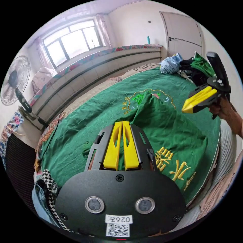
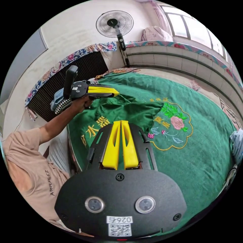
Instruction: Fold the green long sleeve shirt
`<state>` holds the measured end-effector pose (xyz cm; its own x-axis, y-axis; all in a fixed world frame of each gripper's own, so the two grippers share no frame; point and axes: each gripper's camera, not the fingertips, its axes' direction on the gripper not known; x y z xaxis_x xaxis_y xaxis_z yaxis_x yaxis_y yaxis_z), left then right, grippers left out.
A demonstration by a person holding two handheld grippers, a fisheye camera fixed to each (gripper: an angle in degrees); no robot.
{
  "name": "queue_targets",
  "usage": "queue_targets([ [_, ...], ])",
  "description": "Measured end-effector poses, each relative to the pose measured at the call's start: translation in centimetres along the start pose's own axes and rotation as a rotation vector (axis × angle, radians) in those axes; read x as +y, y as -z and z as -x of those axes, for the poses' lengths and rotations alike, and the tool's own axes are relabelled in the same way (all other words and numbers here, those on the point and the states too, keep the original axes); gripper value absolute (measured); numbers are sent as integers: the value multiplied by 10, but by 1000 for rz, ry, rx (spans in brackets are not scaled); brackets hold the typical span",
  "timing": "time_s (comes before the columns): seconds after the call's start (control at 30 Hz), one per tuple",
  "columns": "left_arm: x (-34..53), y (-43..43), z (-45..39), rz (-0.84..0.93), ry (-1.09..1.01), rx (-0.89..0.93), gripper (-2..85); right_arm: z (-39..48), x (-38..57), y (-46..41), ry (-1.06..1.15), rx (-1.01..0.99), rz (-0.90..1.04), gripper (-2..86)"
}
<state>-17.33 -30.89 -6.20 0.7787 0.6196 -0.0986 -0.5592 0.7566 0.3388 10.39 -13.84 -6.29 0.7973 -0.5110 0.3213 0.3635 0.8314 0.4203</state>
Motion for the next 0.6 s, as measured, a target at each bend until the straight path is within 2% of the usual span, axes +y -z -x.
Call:
queue_targets([
  [0.03,-8,-30,-8,129,-60,-160,-8,-4,-12,-24,2,33,54,-9],
  [0.07,-5,-77,-5,334,-120,-346,-8,-13,-15,-58,-7,121,203,-9],
  [0.1,1,-98,1,431,-152,-375,-8,-18,-9,-74,5,162,269,-9],
  [0.13,9,-89,8,297,-145,-356,-9,-28,11,-86,7,140,261,-9],
  [0.17,8,-85,23,338,-69,-336,-9,-41,25,-73,-81,67,173,-9],
  [0.23,7,-71,37,321,-11,-272,-8,-52,25,-58,-115,32,238,-9],
  [0.3,6,-53,46,337,58,-255,-8,-51,26,-40,-109,88,249,-9],
  [0.4,12,10,42,245,127,-290,-8,-42,31,-8,-107,137,187,-9],
  [0.5,22,87,12,90,139,-210,-9,-23,31,11,-53,59,78,-9],
  [0.53,26,114,-7,32,113,-175,-9,-17,29,6,-18,62,92,-10],
  [0.6,34,140,-43,-45,-15,-155,-9,-20,28,-23,4,198,283,-10],
])
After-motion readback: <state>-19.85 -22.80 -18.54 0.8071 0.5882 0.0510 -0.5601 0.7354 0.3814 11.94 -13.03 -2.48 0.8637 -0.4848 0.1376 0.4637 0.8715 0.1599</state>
